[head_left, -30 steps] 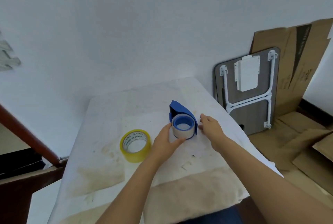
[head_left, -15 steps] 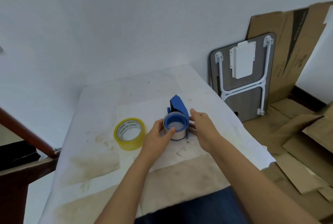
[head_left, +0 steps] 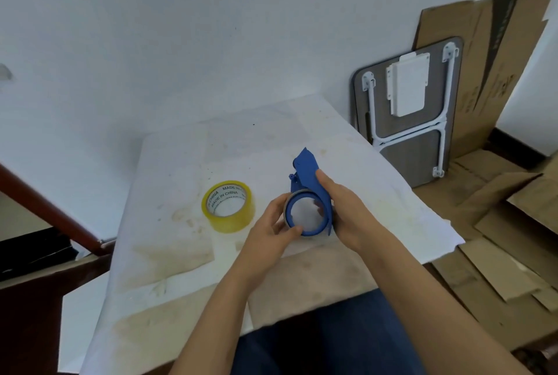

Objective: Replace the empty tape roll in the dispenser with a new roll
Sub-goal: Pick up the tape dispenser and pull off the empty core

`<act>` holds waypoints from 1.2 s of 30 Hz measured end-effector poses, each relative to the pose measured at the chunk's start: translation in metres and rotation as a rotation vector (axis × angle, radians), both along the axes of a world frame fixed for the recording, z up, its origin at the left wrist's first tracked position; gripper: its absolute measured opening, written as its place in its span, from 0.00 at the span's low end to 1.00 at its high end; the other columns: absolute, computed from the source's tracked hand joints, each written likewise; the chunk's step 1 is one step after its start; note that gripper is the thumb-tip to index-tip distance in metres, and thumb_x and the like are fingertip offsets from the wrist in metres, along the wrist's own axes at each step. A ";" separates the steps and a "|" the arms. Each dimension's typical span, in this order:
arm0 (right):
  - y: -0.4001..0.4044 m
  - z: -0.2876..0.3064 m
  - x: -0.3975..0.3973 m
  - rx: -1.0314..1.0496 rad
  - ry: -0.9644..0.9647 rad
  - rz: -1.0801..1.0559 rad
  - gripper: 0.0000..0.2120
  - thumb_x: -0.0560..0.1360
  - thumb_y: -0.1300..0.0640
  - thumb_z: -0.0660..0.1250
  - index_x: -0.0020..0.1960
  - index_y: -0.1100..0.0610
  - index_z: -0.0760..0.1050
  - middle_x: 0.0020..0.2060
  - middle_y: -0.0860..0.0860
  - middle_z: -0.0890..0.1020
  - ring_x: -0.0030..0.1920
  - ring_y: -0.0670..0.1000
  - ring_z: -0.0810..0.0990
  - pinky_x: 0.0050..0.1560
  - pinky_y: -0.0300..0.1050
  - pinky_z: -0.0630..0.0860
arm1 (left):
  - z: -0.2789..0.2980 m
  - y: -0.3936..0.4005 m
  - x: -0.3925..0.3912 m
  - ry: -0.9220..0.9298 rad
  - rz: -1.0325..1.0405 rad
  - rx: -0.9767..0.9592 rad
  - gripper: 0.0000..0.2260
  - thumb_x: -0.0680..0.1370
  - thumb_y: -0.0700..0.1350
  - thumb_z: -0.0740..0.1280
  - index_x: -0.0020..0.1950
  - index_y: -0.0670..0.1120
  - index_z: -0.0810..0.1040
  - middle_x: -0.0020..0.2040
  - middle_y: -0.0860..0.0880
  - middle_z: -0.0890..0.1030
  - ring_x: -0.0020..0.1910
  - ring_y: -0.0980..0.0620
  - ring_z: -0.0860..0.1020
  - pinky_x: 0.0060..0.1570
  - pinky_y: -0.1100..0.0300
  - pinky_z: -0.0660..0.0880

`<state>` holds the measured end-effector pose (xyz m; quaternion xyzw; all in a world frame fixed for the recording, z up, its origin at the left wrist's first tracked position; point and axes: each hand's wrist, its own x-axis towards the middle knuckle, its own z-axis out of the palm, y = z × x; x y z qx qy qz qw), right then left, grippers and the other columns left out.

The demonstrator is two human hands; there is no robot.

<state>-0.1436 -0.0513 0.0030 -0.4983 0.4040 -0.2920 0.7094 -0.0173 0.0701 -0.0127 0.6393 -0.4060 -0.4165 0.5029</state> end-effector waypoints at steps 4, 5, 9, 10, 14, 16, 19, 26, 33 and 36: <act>0.007 0.009 -0.006 -0.007 -0.091 0.051 0.18 0.78 0.45 0.64 0.55 0.57 0.82 0.48 0.53 0.87 0.47 0.49 0.84 0.48 0.42 0.80 | 0.005 0.003 -0.003 -0.018 0.007 -0.021 0.25 0.79 0.38 0.69 0.71 0.59 0.71 0.65 0.62 0.79 0.64 0.59 0.79 0.65 0.60 0.75; 0.008 0.010 -0.007 -0.001 -0.096 0.062 0.17 0.78 0.45 0.64 0.54 0.56 0.82 0.43 0.50 0.87 0.45 0.48 0.84 0.45 0.40 0.79 | 0.007 0.003 -0.004 -0.029 0.011 -0.026 0.26 0.79 0.39 0.70 0.72 0.59 0.69 0.66 0.62 0.78 0.64 0.62 0.78 0.64 0.62 0.75; 0.010 0.016 -0.014 0.012 -0.100 0.054 0.16 0.76 0.44 0.65 0.54 0.54 0.82 0.40 0.46 0.86 0.49 0.50 0.82 0.49 0.44 0.77 | 0.015 0.004 -0.009 -0.107 0.002 -0.029 0.37 0.76 0.48 0.74 0.78 0.64 0.57 0.76 0.60 0.67 0.71 0.65 0.71 0.62 0.68 0.74; 0.010 0.017 -0.016 0.014 -0.098 0.048 0.16 0.76 0.44 0.65 0.55 0.54 0.82 0.42 0.49 0.86 0.50 0.51 0.81 0.51 0.45 0.78 | 0.016 0.004 -0.010 -0.195 -0.017 -0.040 0.40 0.75 0.51 0.75 0.79 0.64 0.54 0.80 0.61 0.60 0.75 0.63 0.65 0.68 0.64 0.71; 0.014 0.019 -0.021 0.004 -0.081 0.015 0.17 0.76 0.43 0.65 0.56 0.53 0.80 0.51 0.54 0.85 0.52 0.55 0.84 0.55 0.49 0.81 | 0.027 0.005 -0.014 -0.441 -0.114 -0.092 0.44 0.73 0.53 0.76 0.78 0.66 0.49 0.80 0.67 0.45 0.76 0.73 0.50 0.73 0.64 0.61; 0.014 0.020 -0.021 0.006 -0.087 -0.007 0.14 0.77 0.43 0.63 0.55 0.50 0.80 0.52 0.55 0.85 0.53 0.56 0.85 0.56 0.53 0.81 | 0.032 0.006 -0.013 -0.545 -0.178 -0.079 0.45 0.73 0.53 0.75 0.78 0.64 0.47 0.80 0.65 0.45 0.73 0.78 0.48 0.68 0.74 0.57; 0.012 0.022 -0.022 0.033 -0.129 -0.070 0.11 0.79 0.44 0.60 0.51 0.47 0.78 0.50 0.55 0.86 0.52 0.58 0.85 0.56 0.56 0.81 | 0.034 0.005 -0.015 -0.656 -0.187 -0.063 0.47 0.73 0.52 0.76 0.81 0.58 0.47 0.81 0.62 0.46 0.72 0.73 0.51 0.60 0.86 0.52; 0.012 0.022 -0.018 -0.012 -0.135 -0.035 0.17 0.75 0.39 0.63 0.56 0.49 0.78 0.49 0.51 0.86 0.52 0.55 0.85 0.54 0.55 0.81 | 0.033 -0.002 -0.025 -0.633 -0.013 -0.168 0.41 0.73 0.46 0.77 0.79 0.50 0.56 0.76 0.53 0.62 0.68 0.66 0.63 0.58 0.87 0.58; 0.018 0.021 -0.021 0.003 -0.104 0.046 0.32 0.69 0.44 0.73 0.68 0.55 0.70 0.58 0.55 0.83 0.52 0.55 0.86 0.54 0.56 0.82 | 0.034 0.002 -0.017 -0.614 -0.099 -0.189 0.40 0.72 0.47 0.77 0.77 0.56 0.59 0.73 0.57 0.65 0.70 0.64 0.67 0.65 0.75 0.67; 0.018 0.022 -0.024 -0.079 -0.010 0.089 0.31 0.69 0.43 0.71 0.67 0.54 0.69 0.55 0.53 0.84 0.48 0.53 0.87 0.51 0.51 0.83 | 0.033 0.007 -0.006 -0.620 -0.124 -0.169 0.41 0.72 0.46 0.78 0.77 0.58 0.57 0.72 0.60 0.65 0.69 0.64 0.68 0.67 0.68 0.70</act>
